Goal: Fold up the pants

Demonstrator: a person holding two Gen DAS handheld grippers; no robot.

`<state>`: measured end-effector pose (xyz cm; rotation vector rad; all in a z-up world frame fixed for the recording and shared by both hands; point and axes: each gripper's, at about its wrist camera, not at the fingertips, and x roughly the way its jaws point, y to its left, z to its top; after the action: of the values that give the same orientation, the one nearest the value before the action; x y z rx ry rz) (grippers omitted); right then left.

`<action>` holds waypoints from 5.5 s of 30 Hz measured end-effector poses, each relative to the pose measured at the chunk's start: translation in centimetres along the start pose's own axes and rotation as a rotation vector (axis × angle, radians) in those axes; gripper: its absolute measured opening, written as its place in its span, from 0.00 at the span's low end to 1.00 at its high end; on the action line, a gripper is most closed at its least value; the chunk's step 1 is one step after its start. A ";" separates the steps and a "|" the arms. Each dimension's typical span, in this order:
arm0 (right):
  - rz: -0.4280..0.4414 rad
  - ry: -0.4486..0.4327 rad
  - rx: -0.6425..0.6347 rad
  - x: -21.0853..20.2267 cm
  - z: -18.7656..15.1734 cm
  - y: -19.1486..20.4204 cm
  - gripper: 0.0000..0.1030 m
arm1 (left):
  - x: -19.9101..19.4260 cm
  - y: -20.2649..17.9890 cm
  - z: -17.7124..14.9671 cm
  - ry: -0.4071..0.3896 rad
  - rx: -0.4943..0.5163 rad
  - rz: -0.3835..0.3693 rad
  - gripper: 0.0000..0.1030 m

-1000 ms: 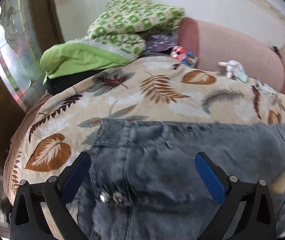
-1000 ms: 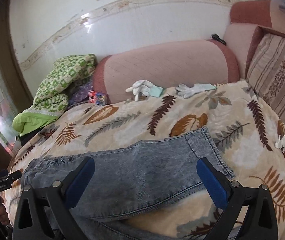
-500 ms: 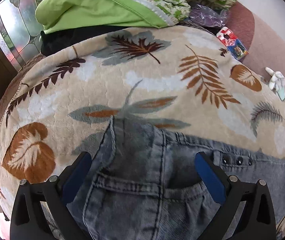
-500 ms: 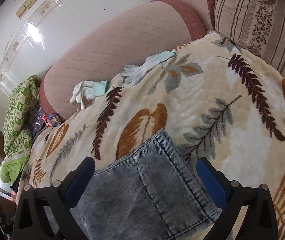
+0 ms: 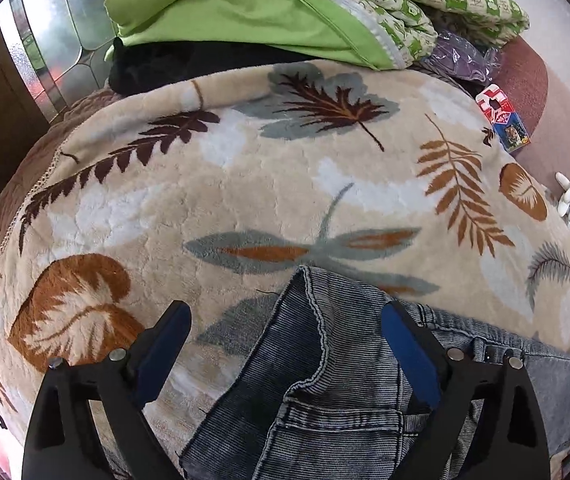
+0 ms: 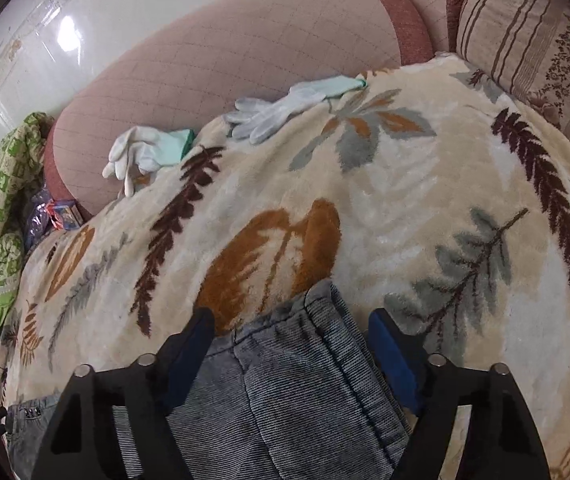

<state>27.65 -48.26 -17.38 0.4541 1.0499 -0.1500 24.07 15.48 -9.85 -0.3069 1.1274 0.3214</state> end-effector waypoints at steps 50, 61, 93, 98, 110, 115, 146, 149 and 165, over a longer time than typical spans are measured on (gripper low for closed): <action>0.287 -0.325 0.201 -21.4 -12.0 -8.1 0.19 | -16.6 7.8 -10.0 -0.333 0.075 -0.521 0.11; 0.404 -0.087 0.273 -24.7 -17.7 -13.3 0.22 | -17.5 8.7 -16.9 -0.289 0.250 -0.426 0.10; 0.197 -0.119 0.039 -28.2 -17.8 -8.4 0.04 | -18.9 11.8 -18.5 -0.374 0.351 -0.420 0.11; 0.124 -0.087 0.071 -29.9 -21.0 -12.2 0.04 | -17.2 12.3 -21.2 -0.313 0.528 -0.349 0.12; -0.017 0.101 0.089 -27.7 -21.6 -16.3 0.08 | -17.1 12.4 -22.7 -0.309 0.697 -0.053 0.20; 0.063 0.038 0.032 -27.8 -20.8 -13.4 0.08 | -19.8 11.7 -20.7 -0.366 0.543 -0.210 0.25; 0.266 0.172 -0.424 -17.1 -24.0 13.6 0.09 | -11.5 2.1 -21.0 -0.242 0.326 -0.323 0.66; 0.291 0.206 -0.488 -16.1 -24.6 17.0 0.09 | -11.8 3.2 -21.1 -0.217 0.299 -0.346 0.66; 0.197 0.286 -0.507 -8.8 -25.7 23.4 0.06 | -8.3 2.3 -20.8 -0.207 0.388 -0.002 0.66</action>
<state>10.39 -17.03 -13.70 0.1150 1.2664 0.3612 2.67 8.49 -10.68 0.0673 0.9607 0.1242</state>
